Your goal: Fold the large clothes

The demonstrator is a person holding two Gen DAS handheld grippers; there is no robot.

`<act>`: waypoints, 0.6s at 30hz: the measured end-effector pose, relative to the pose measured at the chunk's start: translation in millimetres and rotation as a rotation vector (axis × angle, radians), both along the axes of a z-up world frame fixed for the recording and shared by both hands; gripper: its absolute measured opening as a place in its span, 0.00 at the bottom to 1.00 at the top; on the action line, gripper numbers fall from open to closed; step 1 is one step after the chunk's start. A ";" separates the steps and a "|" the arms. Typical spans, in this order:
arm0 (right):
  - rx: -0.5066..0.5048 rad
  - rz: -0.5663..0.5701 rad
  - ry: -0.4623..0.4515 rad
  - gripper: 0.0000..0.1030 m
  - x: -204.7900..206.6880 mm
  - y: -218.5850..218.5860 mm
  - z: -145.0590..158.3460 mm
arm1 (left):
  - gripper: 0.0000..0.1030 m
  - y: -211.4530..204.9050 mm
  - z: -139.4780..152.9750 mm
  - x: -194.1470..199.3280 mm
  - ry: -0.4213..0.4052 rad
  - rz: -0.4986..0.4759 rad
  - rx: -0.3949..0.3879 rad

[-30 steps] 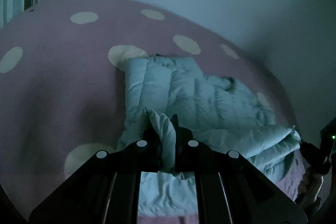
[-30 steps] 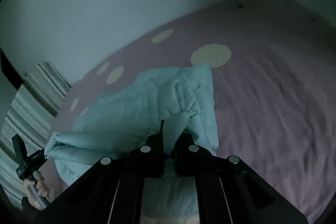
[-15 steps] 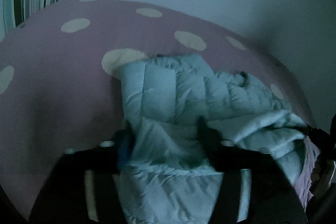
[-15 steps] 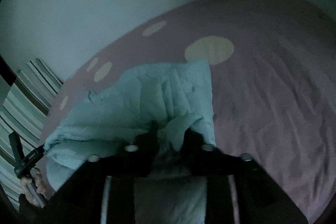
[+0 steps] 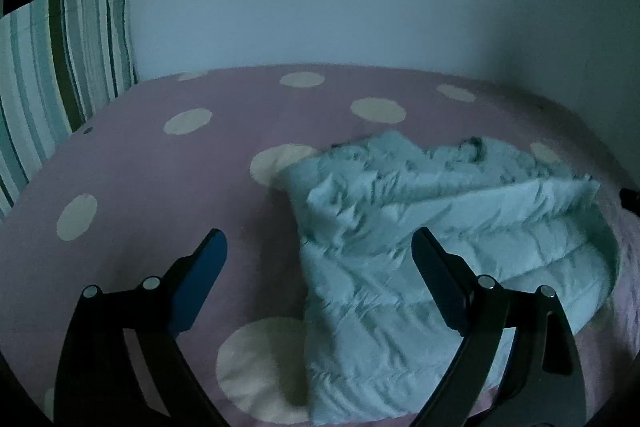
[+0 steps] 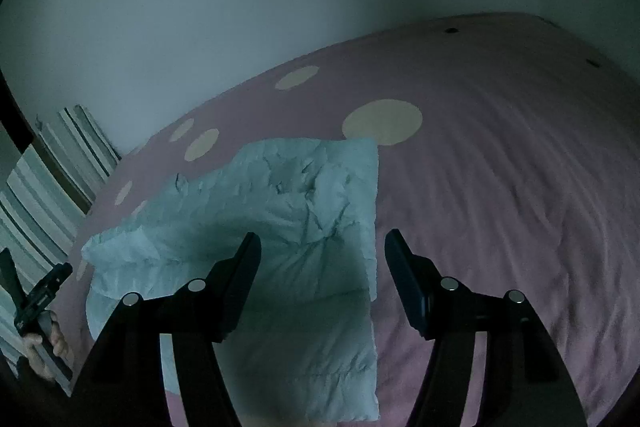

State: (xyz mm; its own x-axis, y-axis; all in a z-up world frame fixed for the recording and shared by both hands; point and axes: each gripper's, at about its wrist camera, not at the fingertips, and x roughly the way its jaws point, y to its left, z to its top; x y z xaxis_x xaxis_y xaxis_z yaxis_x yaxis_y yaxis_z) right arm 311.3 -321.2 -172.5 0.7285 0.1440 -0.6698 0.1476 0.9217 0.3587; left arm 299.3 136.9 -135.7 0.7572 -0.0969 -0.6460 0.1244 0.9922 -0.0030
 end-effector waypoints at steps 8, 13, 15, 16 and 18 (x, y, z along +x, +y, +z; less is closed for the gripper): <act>-0.050 0.046 0.018 0.62 29.1 7.2 -8.7 | 0.91 10.3 -20.3 26.2 0.062 -0.012 -0.039; -0.106 0.110 0.038 0.62 54.4 12.7 -16.1 | 0.91 7.2 -34.1 50.2 0.115 -0.072 -0.039; -0.114 0.128 0.049 0.62 62.8 12.8 -20.0 | 0.91 4.5 -38.4 56.9 0.129 -0.097 -0.032; -0.115 0.133 0.057 0.62 66.9 12.3 -22.4 | 0.91 2.9 -40.8 61.1 0.140 -0.112 -0.026; -0.103 0.147 0.075 0.62 72.7 11.0 -27.3 | 0.88 0.3 -42.4 64.6 0.144 -0.128 -0.029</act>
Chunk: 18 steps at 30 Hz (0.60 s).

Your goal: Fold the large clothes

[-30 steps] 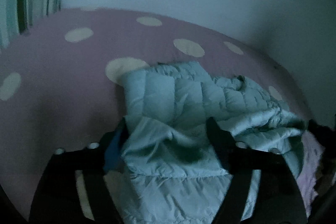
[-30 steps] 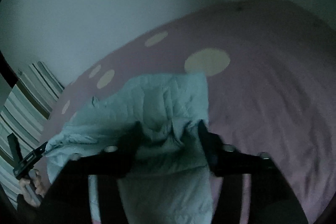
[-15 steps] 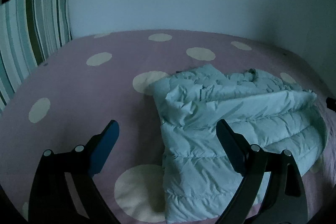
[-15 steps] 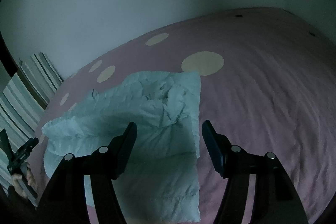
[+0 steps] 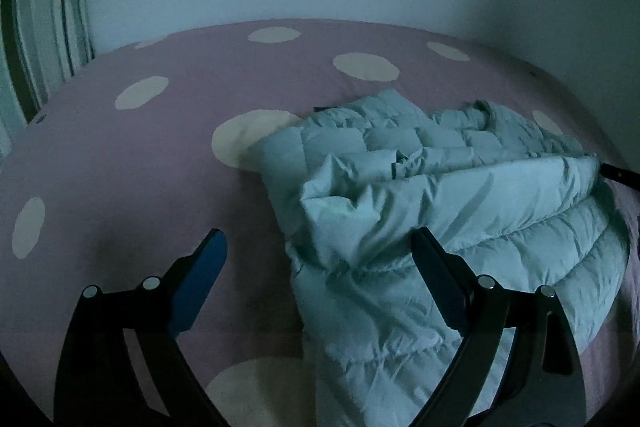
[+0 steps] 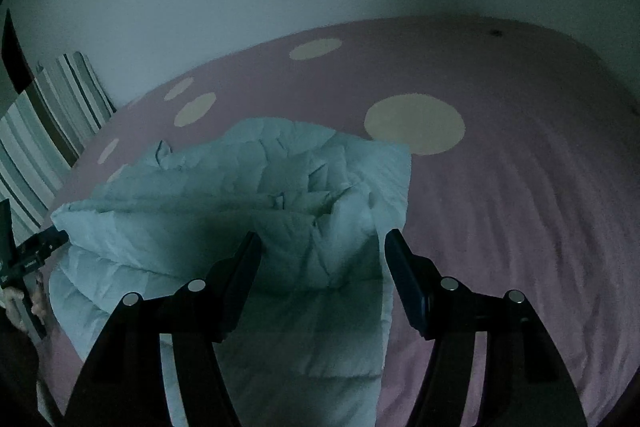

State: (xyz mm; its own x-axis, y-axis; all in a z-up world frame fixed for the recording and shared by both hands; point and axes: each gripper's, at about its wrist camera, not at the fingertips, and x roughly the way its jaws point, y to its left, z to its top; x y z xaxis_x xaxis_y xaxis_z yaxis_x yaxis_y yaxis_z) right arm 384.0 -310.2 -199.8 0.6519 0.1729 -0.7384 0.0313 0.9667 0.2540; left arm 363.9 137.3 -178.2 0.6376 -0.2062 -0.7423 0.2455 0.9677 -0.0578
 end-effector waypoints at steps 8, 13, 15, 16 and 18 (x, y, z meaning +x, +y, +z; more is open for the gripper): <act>-0.030 0.028 0.004 0.08 -2.5 10.7 -5.3 | 0.11 -15.0 -3.6 1.7 0.020 -0.041 0.059; -0.043 0.018 -0.079 0.06 -17.5 13.8 20.1 | 0.08 -21.4 24.2 -8.5 -0.069 -0.028 0.102; -0.040 0.011 -0.107 0.06 -16.8 11.7 30.7 | 0.07 -21.4 40.0 -2.5 -0.098 -0.007 0.101; -0.041 0.006 -0.117 0.06 -14.6 10.8 35.3 | 0.06 -21.0 44.7 1.3 -0.106 0.003 0.105; -0.042 -0.005 -0.127 0.06 -3.4 8.6 42.3 | 0.04 -21.1 53.2 14.8 -0.118 0.032 0.116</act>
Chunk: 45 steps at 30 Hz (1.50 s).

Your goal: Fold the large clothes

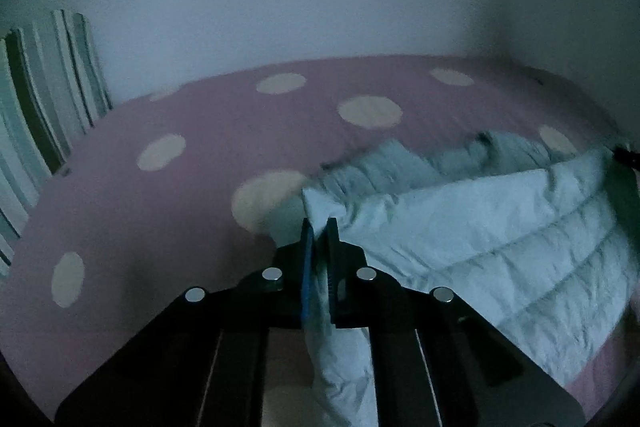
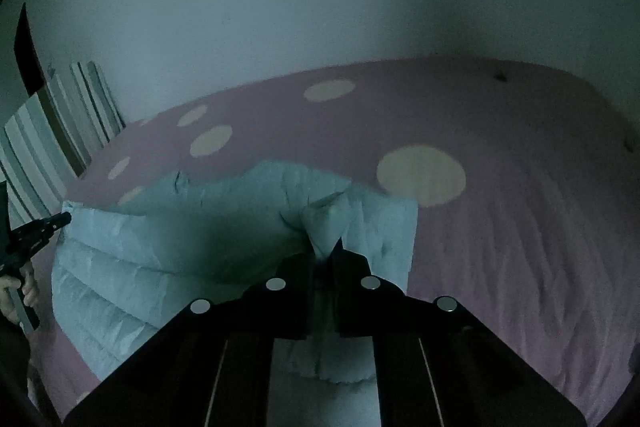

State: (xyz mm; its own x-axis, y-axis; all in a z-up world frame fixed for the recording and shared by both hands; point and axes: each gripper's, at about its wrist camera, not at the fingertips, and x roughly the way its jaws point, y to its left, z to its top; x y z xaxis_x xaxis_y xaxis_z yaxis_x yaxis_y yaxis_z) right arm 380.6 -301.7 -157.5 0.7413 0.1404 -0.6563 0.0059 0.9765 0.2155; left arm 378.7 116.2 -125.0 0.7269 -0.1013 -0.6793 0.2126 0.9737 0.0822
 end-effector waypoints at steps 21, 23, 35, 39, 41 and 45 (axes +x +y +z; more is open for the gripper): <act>-0.069 -0.032 0.053 0.06 73.0 8.4 -26.8 | 0.63 52.7 -32.5 70.0 0.202 0.066 -0.253; -0.076 -0.039 0.047 0.06 68.8 7.2 -26.8 | 0.65 55.7 -37.6 70.8 0.228 0.054 -0.296; -0.079 -0.044 0.052 0.06 74.4 12.4 -29.2 | 0.16 23.5 -58.3 73.8 0.316 -0.027 -0.215; -0.078 -0.045 0.048 0.06 73.4 11.8 -28.9 | 0.03 22.4 -54.1 73.1 0.293 -0.019 -0.199; -0.073 -0.047 0.040 0.06 73.9 11.7 -26.8 | 0.03 20.8 -46.5 71.8 0.264 -0.014 -0.176; -0.071 -0.056 0.014 0.06 78.2 10.4 -18.7 | 0.02 14.8 -24.6 76.1 0.189 -0.007 -0.134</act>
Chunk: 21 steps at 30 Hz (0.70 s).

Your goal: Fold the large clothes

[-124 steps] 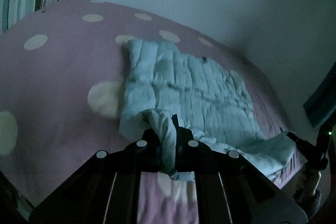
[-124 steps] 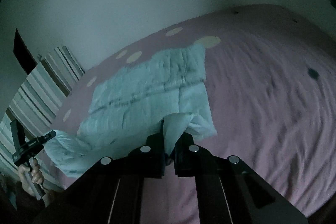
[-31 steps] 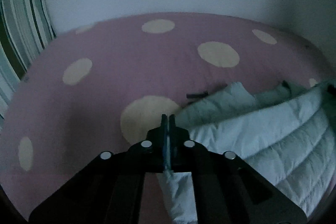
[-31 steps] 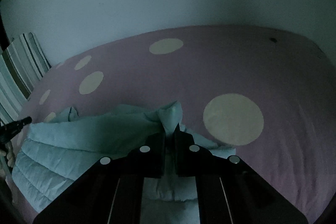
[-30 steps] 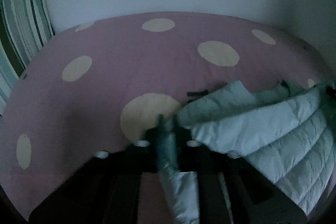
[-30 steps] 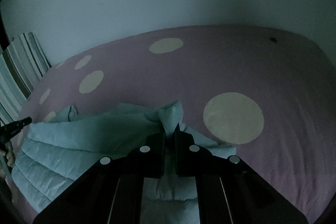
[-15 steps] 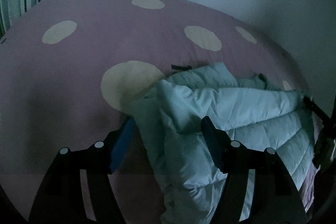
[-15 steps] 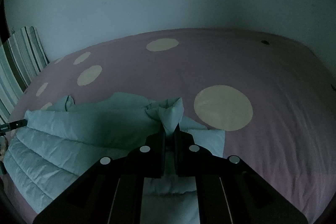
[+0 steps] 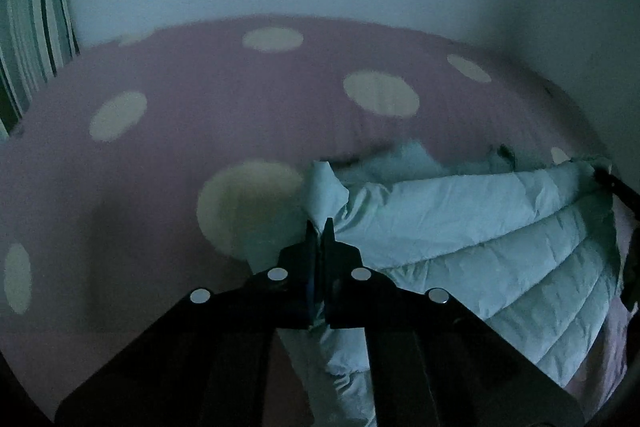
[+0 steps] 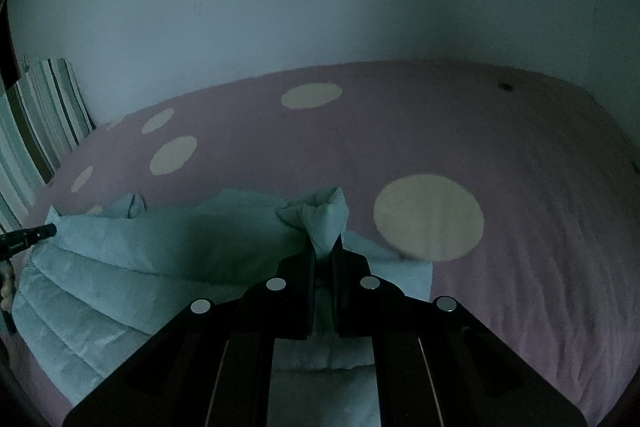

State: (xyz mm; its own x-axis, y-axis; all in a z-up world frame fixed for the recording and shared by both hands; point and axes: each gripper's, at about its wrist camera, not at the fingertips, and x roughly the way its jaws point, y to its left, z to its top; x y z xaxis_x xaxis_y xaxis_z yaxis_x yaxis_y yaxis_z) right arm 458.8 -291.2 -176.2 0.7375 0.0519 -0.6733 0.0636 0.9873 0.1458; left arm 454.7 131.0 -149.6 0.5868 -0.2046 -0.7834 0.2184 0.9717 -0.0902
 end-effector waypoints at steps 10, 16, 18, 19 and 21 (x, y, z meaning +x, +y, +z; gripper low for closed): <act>-0.020 -0.067 0.166 0.06 54.5 -9.5 -48.1 | 0.02 -32.8 -31.5 47.7 0.026 0.086 0.150; -0.017 -0.077 0.211 0.06 60.1 -11.6 -76.5 | 0.02 -35.7 -72.3 56.4 0.080 0.112 0.199; -0.018 -0.077 0.211 0.06 60.1 -10.9 -78.2 | 0.02 -36.7 -75.5 55.9 0.080 0.119 0.210; -0.017 -0.076 0.212 0.07 60.1 -10.8 -78.2 | 0.03 -37.7 -74.7 56.1 0.076 0.119 0.215; -0.010 -0.072 0.205 0.08 55.0 -10.8 -76.0 | 0.08 -35.6 -68.0 53.1 0.069 0.142 0.229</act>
State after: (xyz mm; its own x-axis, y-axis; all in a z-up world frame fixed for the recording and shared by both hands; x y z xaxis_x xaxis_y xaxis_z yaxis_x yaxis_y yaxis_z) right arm 513.9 -302.1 -252.2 0.5865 -0.0035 -0.8100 0.1616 0.9804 0.1128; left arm 507.8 95.4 -217.6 0.5410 0.0626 -0.8387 0.0797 0.9889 0.1252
